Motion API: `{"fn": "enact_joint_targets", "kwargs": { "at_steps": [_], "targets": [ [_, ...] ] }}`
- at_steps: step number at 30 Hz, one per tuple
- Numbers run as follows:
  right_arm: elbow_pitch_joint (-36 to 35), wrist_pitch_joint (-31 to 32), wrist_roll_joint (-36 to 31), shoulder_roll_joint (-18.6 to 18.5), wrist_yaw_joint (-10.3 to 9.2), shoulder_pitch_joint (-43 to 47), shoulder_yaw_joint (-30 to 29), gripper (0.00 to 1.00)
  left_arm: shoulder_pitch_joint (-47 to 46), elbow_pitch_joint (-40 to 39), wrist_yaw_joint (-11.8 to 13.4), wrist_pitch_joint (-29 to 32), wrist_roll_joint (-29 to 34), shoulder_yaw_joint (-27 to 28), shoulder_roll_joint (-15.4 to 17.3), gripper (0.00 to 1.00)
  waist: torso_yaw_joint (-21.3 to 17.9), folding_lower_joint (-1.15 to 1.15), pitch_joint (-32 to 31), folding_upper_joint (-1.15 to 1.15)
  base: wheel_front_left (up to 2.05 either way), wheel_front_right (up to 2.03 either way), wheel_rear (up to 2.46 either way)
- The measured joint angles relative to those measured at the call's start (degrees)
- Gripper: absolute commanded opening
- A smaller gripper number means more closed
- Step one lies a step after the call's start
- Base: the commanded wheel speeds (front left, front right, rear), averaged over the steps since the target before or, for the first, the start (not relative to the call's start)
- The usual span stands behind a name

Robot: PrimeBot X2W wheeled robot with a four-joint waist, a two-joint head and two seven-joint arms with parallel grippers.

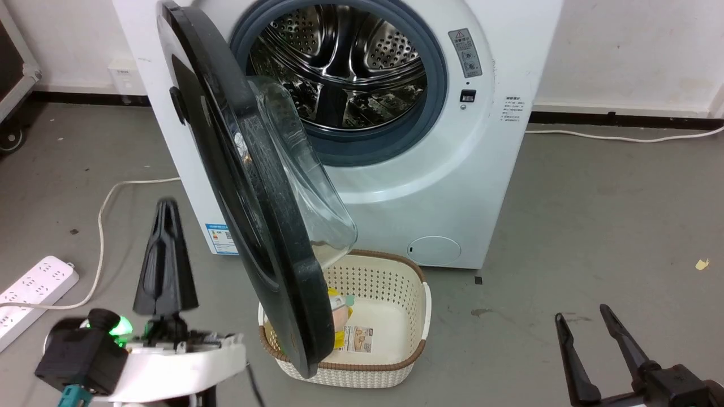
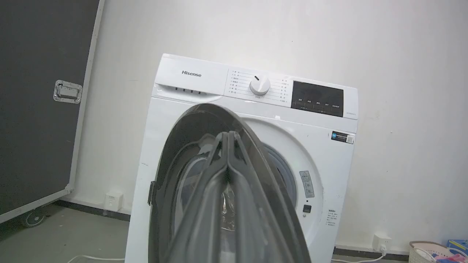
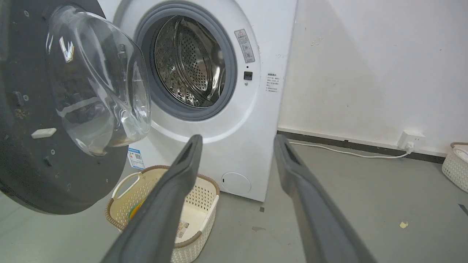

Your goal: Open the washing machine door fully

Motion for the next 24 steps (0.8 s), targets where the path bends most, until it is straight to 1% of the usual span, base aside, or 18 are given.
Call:
{"fn": "enact_joint_targets", "kwargs": {
  "at_steps": [3, 6, 10, 14, 20, 24],
  "targets": [
    [0.16, 0.0, 0.1, 0.01, 0.0, 0.0, 0.1, 1.0, -1.26, -2.75, 0.51, 0.0, 0.13, -2.82, 0.01, 0.0, -0.19, 0.0, 0.09, 0.0, 0.0, 0.0, 0.0],
    [0.34, 0.0, 0.45, 0.01, 0.0, 0.0, 0.09, 1.0, -1.41, -2.64, 0.55, 0.23, 1.01, -7.35, -0.01, 0.0, -0.42, 0.0, 0.19, 0.0, 0.0, 0.0, 0.0],
    [0.53, 0.0, 0.62, 0.02, 0.0, -0.01, 0.09, 1.0, -1.01, 1.08, -0.11, 4.55, 0.38, -13.89, -0.07, 0.0, -0.76, 0.0, 0.45, 0.0, 0.0, 0.0, 0.0],
    [0.66, 0.0, 1.02, 0.02, 0.0, -0.01, -0.16, 1.0, -0.58, 4.39, -0.1, 6.38, 0.74, -18.18, -0.04, 0.0, -1.0, 0.0, 0.87, 0.0, 0.0, 0.0, 0.0],
    [0.91, 0.0, 1.32, 0.02, 0.0, -0.02, -0.35, 1.0, -0.58, 10.63, -0.09, 8.5, -0.09, -22.62, -0.08, 0.0, -1.13, 0.0, 1.64, 0.0, 0.0, 0.0, 0.0],
    [1.12, 0.0, 1.67, 0.02, 0.0, -0.03, -0.23, 1.0, -0.9, 16.18, 0.01, 9.54, -0.96, -23.8, -0.08, 0.0, -1.2, 0.0, 2.23, 0.0, 0.0, 0.0, 0.0]
  ]
}}
